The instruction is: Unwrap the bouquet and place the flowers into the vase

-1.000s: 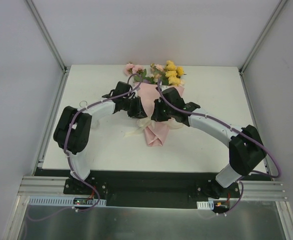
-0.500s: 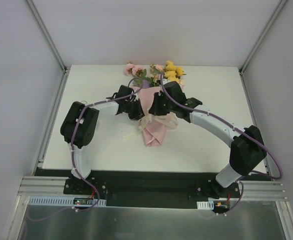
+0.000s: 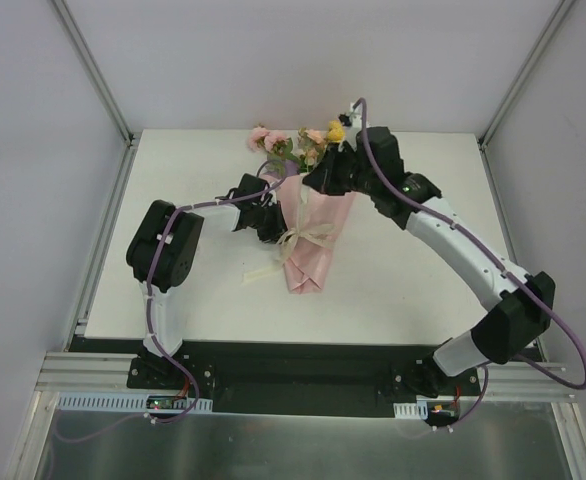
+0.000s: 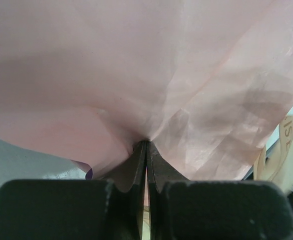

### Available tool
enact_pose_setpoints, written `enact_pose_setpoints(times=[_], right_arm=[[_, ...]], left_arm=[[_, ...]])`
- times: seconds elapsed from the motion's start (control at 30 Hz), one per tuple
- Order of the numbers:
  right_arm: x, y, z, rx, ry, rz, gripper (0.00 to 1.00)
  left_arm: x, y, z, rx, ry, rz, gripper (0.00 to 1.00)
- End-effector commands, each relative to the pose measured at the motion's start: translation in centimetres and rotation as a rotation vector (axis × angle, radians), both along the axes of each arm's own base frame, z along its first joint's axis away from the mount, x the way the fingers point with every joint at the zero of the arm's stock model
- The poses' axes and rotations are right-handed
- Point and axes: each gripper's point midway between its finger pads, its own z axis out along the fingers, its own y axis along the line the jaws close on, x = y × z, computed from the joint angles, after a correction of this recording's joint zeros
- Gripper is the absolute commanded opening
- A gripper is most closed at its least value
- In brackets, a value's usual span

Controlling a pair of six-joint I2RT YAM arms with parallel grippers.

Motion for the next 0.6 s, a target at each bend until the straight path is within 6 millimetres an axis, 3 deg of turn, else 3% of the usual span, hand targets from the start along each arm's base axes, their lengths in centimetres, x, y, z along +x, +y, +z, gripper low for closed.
enact_pose_setpoints(times=[0.0, 0.07, 0.23, 0.3, 0.5, 0.57], right_arm=[[-0.9, -2.0, 12.0, 0.196, -0.193, -0.011, 0.01], [-1.4, -3.2, 15.2, 0.242, -0.248, -0.021, 0.01], [-1.6, -8.1, 20.7, 0.284, -0.382, -0.115, 0.01], [-1.7, -10.7, 21.7, 0.258, -0.434, -0.181, 0.01], [-1.4, -16.3, 20.0, 0.143, -0.455, -0.342, 0.01], [-1.9, -18.0, 21.1, 0.120, -0.497, -0.390, 0.01]], left_arm=[[-0.4, 0.7, -2.3, 0.067, 0.027, 0.014, 0.00], [-0.5, 0.8, -2.4, 0.069, 0.029, 0.015, 0.00], [-0.4, 0.8, -2.5, 0.076, 0.025, 0.011, 0.00], [-0.3, 0.6, -2.1, 0.065, 0.021, 0.010, 0.00], [0.4, 0.3, -0.5, 0.051, -0.012, 0.003, 0.00], [0.5, 0.3, -0.3, 0.053, -0.013, 0.003, 0.00]])
